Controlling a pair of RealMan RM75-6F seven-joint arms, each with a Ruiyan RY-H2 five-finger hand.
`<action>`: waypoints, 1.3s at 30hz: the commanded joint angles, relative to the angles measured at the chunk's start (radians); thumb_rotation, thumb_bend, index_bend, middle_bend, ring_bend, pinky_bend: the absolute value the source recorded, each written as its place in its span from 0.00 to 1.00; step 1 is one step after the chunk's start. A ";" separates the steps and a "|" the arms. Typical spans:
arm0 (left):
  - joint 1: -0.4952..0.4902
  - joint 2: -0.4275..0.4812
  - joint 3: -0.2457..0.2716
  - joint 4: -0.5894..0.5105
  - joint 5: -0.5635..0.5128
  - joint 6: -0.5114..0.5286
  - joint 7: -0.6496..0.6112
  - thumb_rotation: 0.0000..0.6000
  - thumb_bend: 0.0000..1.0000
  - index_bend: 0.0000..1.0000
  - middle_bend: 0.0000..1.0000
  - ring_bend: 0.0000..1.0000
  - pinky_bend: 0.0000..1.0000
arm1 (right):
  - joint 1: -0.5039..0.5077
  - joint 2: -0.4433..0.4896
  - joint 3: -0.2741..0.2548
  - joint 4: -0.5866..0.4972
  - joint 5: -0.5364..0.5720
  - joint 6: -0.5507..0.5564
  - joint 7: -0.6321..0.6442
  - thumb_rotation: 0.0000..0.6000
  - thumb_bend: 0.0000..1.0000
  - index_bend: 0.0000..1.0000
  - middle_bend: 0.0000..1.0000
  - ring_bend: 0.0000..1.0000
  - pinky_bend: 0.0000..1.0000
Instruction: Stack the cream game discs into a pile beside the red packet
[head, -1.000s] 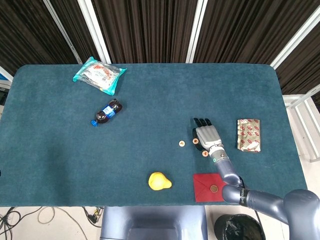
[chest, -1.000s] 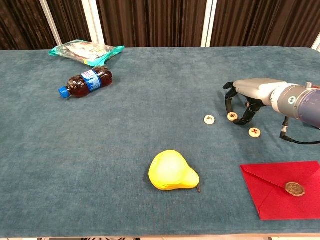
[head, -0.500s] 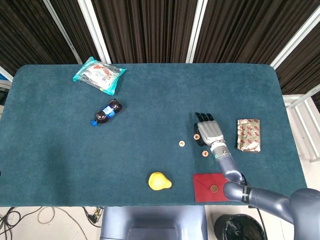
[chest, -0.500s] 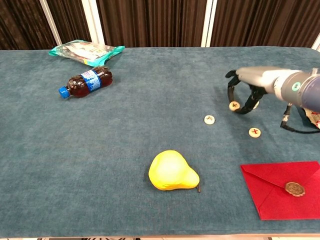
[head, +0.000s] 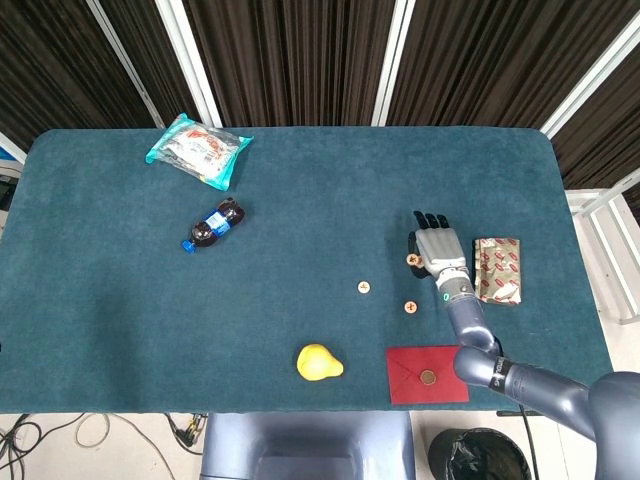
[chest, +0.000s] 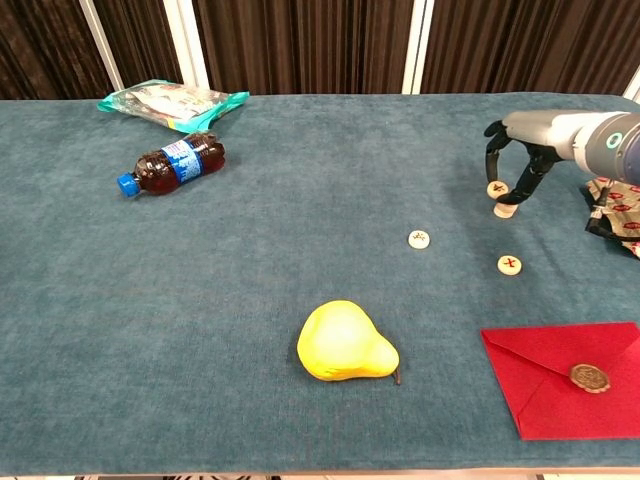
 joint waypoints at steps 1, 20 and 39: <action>0.000 0.001 -0.002 0.000 -0.003 -0.001 -0.001 1.00 0.63 0.05 0.00 0.00 0.00 | 0.005 -0.006 -0.005 0.018 0.011 -0.012 -0.003 1.00 0.38 0.57 0.00 0.00 0.00; -0.001 0.001 -0.001 0.001 -0.002 -0.002 0.002 1.00 0.63 0.05 0.00 0.00 0.00 | 0.012 -0.020 -0.020 0.067 0.036 -0.033 -0.008 1.00 0.38 0.57 0.00 0.00 0.00; -0.001 0.001 -0.001 0.000 -0.003 -0.002 0.004 1.00 0.63 0.05 0.00 0.00 0.00 | 0.020 -0.019 -0.027 0.076 0.066 -0.035 -0.029 1.00 0.38 0.54 0.00 0.00 0.00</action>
